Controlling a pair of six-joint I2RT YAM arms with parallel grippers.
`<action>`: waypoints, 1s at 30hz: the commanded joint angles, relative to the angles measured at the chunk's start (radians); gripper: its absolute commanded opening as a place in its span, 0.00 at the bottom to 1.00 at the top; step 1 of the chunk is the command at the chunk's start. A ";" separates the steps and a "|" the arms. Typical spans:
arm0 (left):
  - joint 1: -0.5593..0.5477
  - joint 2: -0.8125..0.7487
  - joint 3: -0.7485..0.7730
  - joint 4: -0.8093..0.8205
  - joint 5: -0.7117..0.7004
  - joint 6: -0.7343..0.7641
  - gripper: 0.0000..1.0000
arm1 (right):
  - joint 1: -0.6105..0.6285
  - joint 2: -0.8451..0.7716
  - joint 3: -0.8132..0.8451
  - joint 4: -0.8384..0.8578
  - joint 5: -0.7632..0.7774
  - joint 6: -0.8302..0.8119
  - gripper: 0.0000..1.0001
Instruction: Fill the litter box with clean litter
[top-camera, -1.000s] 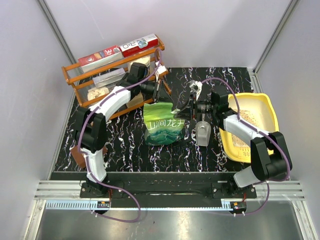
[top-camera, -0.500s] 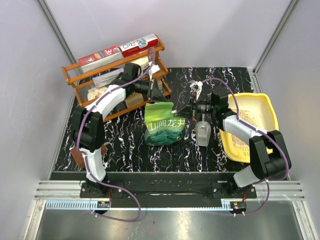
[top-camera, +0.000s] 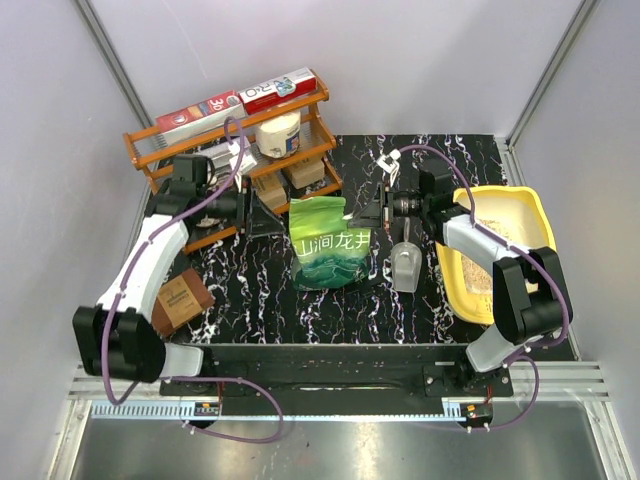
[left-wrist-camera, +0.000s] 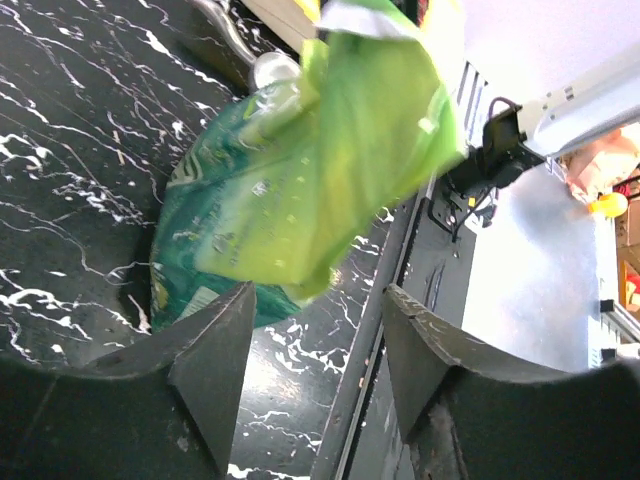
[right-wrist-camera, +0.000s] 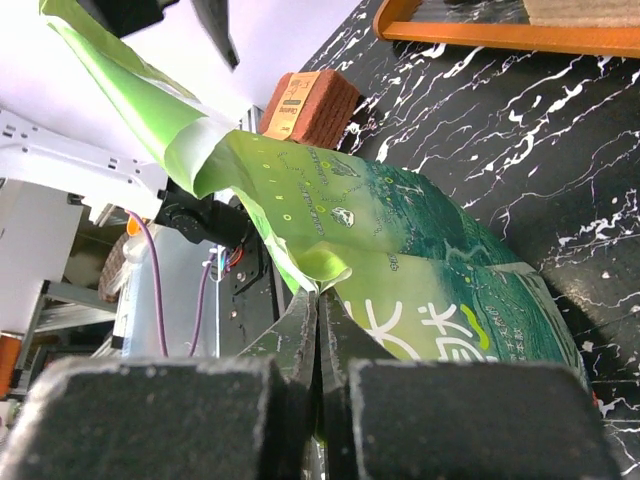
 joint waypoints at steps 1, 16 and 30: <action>-0.003 -0.128 -0.132 0.152 -0.024 -0.044 0.60 | -0.012 -0.014 0.096 -0.021 -0.048 0.033 0.00; -0.132 -0.047 -0.277 0.667 -0.165 -0.592 0.52 | -0.014 -0.028 0.070 -0.024 -0.027 0.093 0.00; -0.133 -0.015 -0.340 0.706 -0.088 -0.658 0.41 | -0.014 -0.012 0.030 0.122 -0.034 0.234 0.08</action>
